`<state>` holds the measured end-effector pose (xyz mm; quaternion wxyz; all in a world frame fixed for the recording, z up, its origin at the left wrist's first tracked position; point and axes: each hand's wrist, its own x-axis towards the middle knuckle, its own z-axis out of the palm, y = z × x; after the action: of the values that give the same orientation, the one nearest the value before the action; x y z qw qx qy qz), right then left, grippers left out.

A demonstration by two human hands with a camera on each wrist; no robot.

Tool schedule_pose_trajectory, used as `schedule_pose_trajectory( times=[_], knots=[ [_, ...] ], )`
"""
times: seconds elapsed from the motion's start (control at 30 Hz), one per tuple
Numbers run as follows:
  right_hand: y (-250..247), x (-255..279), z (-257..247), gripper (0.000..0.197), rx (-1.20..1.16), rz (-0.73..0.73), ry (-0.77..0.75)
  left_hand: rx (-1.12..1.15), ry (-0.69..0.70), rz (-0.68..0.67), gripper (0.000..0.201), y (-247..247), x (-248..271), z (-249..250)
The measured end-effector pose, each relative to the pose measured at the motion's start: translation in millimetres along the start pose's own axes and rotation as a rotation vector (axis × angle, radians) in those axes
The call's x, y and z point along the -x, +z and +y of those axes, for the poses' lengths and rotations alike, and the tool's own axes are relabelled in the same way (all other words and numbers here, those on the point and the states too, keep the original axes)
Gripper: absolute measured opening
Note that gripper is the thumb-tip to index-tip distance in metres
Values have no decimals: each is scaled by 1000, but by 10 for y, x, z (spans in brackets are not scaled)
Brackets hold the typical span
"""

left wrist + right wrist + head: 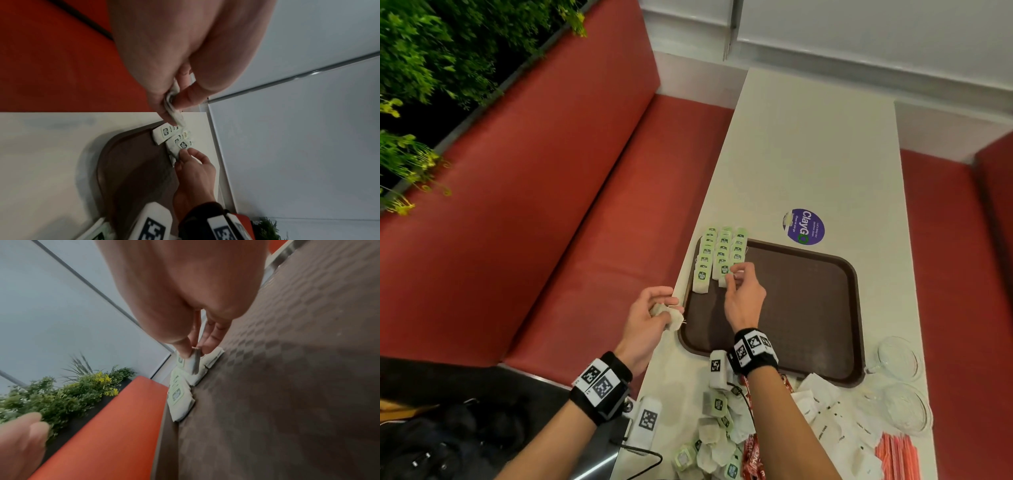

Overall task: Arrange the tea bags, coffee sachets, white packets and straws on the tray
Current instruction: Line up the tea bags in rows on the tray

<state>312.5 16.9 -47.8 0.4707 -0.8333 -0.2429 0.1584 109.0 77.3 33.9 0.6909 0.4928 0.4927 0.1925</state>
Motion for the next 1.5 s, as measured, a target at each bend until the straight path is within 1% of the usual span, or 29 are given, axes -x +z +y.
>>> schedule_pose_trajectory(
  times=[0.07, 0.13, 0.37, 0.53, 0.8, 1.07, 1.17, 1.23, 1.3, 1.33, 1.37, 1.43, 1.5],
  knots=[
    [76, -19, -13, 16, -1, -13, -16, 1, 14, -2, 54, -35, 11, -37],
    [146, -48, 8, 18, 10, -11, -20, 8, 23, 0, 53, -66, 19, -69],
    [293, -95, 93, 11, 75, 49, -43, 32, 35, -8, 48, -134, 33, -112],
    [324, -115, 104, 9, 72, 47, -54, 66, 48, -38, 47, -157, 23, -131],
    [340, -115, 167, 6, 112, 23, -17, 92, 42, -42, 47, -191, 23, -135],
    [355, -83, 178, 13, 158, -19, 12, 119, 56, -63, 46, -199, 33, -76],
    [319, -49, 144, 18, 213, -31, 26, 139, 64, -92, 46, -195, 33, -59],
    [258, -31, 53, 22, 221, -24, 1, 142, 78, -108, 46, -183, 39, -42],
    [161, 8, -123, 22, 147, -3, -59, 142, 96, -114, 46, -162, 55, -5],
    [88, 52, -238, 20, 102, -15, -76, 142, 104, -116, 45, -149, 60, 21],
    [9, 121, -353, 21, 68, -61, -76, 139, 115, -112, 44, -139, 65, 38],
    [-165, 312, -569, 32, -37, -247, -2, 135, 134, -87, 42, -118, 72, 72],
    [-317, 522, -703, 39, -185, -460, 123, 153, 148, -53, 39, -95, 75, 101]
  ],
)
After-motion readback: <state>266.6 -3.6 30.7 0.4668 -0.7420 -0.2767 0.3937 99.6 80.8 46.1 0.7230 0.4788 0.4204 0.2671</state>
